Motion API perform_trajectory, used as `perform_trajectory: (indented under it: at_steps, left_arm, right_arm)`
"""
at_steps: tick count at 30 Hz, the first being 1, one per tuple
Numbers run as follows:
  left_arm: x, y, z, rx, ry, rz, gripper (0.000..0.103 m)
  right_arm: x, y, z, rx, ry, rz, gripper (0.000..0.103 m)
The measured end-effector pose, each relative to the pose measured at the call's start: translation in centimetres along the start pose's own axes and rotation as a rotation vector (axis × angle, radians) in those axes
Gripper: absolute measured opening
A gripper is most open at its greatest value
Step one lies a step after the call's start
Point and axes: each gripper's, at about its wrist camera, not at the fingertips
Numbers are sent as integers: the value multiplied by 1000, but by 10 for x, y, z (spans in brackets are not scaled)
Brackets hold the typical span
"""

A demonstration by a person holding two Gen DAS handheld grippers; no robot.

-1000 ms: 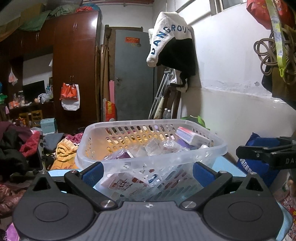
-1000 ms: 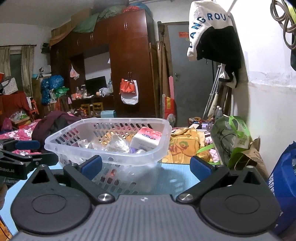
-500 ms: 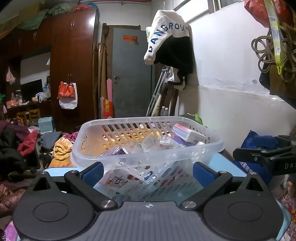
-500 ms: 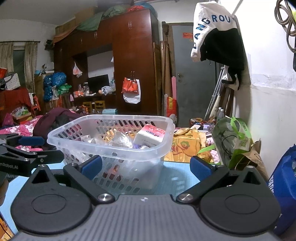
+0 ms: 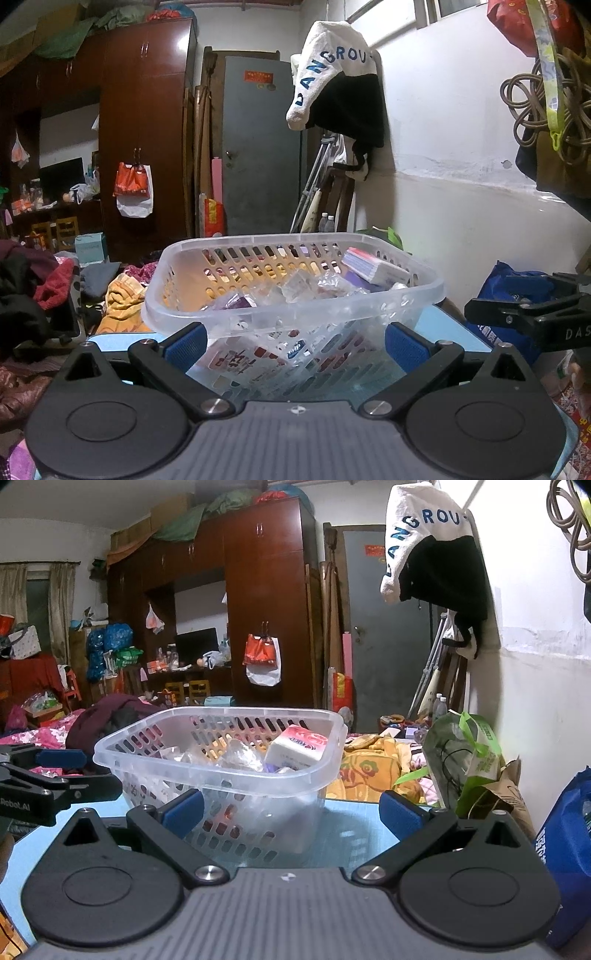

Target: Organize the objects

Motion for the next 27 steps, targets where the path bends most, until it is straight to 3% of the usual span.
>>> perform_trajectory:
  at_steps: [27]
  left_arm:
    - [1,-1,-1,6,-8,-3,103]
  right_arm:
    - [-1,3,-1,-10,-16,3,103]
Point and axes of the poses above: each gripper's, at about its wrist camera, not at the fingertips, and x roughly the way its jaws point, z to its left, y to its underside, and after that the axes turned 7 degrees about x, right-handed
